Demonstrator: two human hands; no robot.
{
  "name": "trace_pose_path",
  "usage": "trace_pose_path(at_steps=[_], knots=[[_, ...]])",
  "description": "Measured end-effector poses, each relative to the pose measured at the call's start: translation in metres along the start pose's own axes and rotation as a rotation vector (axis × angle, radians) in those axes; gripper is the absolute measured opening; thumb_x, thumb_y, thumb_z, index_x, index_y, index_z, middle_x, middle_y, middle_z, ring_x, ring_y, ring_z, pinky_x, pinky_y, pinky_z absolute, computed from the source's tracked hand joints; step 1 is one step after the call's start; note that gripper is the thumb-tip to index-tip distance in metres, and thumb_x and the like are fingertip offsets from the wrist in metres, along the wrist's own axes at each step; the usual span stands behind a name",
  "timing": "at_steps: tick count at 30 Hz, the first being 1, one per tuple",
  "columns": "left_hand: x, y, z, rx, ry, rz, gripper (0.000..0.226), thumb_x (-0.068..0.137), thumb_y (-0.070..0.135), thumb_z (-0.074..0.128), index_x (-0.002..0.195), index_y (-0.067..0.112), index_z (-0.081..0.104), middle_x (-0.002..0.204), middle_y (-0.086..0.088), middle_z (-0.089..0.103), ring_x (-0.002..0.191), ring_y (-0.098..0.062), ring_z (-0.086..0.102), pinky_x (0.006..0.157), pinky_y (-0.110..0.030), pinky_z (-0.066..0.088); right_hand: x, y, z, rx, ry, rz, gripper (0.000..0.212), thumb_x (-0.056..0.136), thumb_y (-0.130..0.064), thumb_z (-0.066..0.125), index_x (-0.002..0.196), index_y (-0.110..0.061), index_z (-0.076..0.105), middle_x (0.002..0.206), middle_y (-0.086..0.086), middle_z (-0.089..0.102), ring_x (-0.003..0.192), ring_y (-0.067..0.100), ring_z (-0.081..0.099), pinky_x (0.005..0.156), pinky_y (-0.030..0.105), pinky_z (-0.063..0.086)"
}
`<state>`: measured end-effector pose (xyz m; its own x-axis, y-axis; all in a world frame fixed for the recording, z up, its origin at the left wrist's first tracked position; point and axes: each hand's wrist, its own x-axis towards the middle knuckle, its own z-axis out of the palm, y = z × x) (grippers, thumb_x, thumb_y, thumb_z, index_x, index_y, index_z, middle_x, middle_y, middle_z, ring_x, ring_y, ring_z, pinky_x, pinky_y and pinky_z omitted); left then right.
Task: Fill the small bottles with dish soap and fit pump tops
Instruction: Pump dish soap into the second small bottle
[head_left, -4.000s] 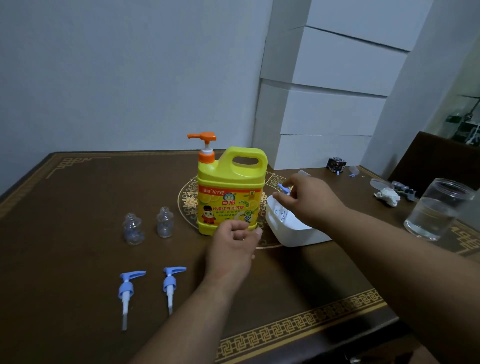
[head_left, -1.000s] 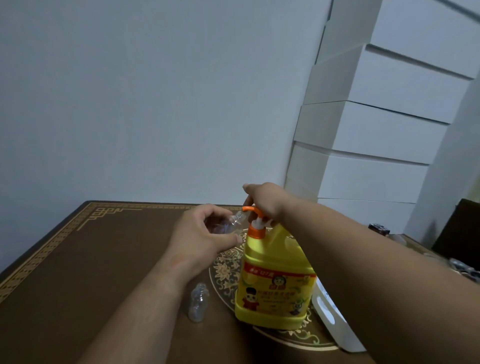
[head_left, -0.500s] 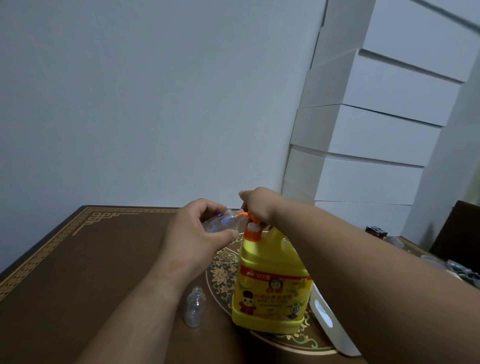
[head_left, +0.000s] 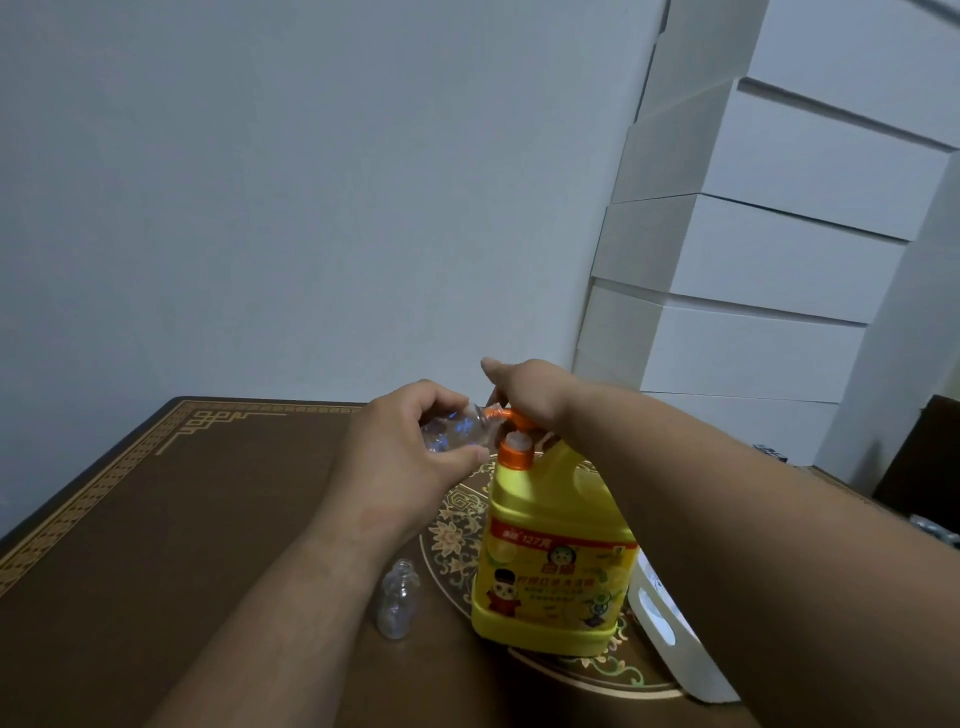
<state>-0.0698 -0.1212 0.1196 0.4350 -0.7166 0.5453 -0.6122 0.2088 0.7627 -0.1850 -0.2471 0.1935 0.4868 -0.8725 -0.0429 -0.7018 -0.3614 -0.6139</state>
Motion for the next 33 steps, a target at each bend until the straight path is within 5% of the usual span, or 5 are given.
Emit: trace_pose_path(at_steps=[6,13,20,27,33], knots=[[0.0,-0.003,0.003,0.04,-0.011,-0.021,0.038,0.068,0.026,0.098,0.097,0.033,0.075,0.091,0.022,0.072,0.088,0.008,0.066,0.072,-0.016,0.048,0.005,-0.006,0.007,-0.148,-0.078,0.061,0.045,0.102,0.001,0.049,0.146,-0.006,0.043,0.132,0.023,0.055,0.087,0.035,0.056,0.047,0.033,0.047],[0.0,0.003,0.001,0.001,0.001,0.008,0.038,0.071,0.028,0.096,0.1,0.037,0.074,0.092,0.024,0.072,0.091,0.012,0.065,0.072,-0.011,0.047,0.002,0.004,-0.002,0.088,0.024,-0.031,0.085,0.1,-0.074,0.021,0.107,-0.007,0.073,0.097,0.016,0.073,0.08,0.031,0.066,0.067,0.032,0.05],[0.0,-0.005,0.004,0.029,-0.031,-0.035,0.041,0.069,0.025,0.098,0.1,0.038,0.073,0.097,0.022,0.073,0.096,0.005,0.067,0.083,-0.023,0.056,0.002,-0.007,0.006,-0.105,-0.052,0.083,0.067,0.1,0.003,0.049,0.161,-0.011,0.025,0.153,0.024,0.041,0.125,0.043,0.056,0.09,0.046,0.057],[0.0,0.001,0.0,-0.021,-0.009,-0.003,0.041,0.07,0.028,0.097,0.103,0.036,0.075,0.096,0.021,0.074,0.094,0.007,0.067,0.08,-0.018,0.053,-0.003,0.002,-0.001,0.073,0.009,-0.02,0.085,0.103,-0.069,0.018,0.119,-0.002,0.069,0.088,0.014,0.069,0.072,0.028,0.065,0.061,0.03,0.05],[0.001,-0.004,0.003,0.041,-0.036,-0.014,0.043,0.067,0.027,0.098,0.102,0.037,0.075,0.096,0.022,0.073,0.094,0.005,0.068,0.086,-0.024,0.057,0.001,-0.007,0.007,-0.205,-0.011,0.031,0.085,0.095,0.002,0.057,0.165,-0.015,0.012,0.153,0.024,0.045,0.133,0.04,0.052,0.097,0.042,0.052]])
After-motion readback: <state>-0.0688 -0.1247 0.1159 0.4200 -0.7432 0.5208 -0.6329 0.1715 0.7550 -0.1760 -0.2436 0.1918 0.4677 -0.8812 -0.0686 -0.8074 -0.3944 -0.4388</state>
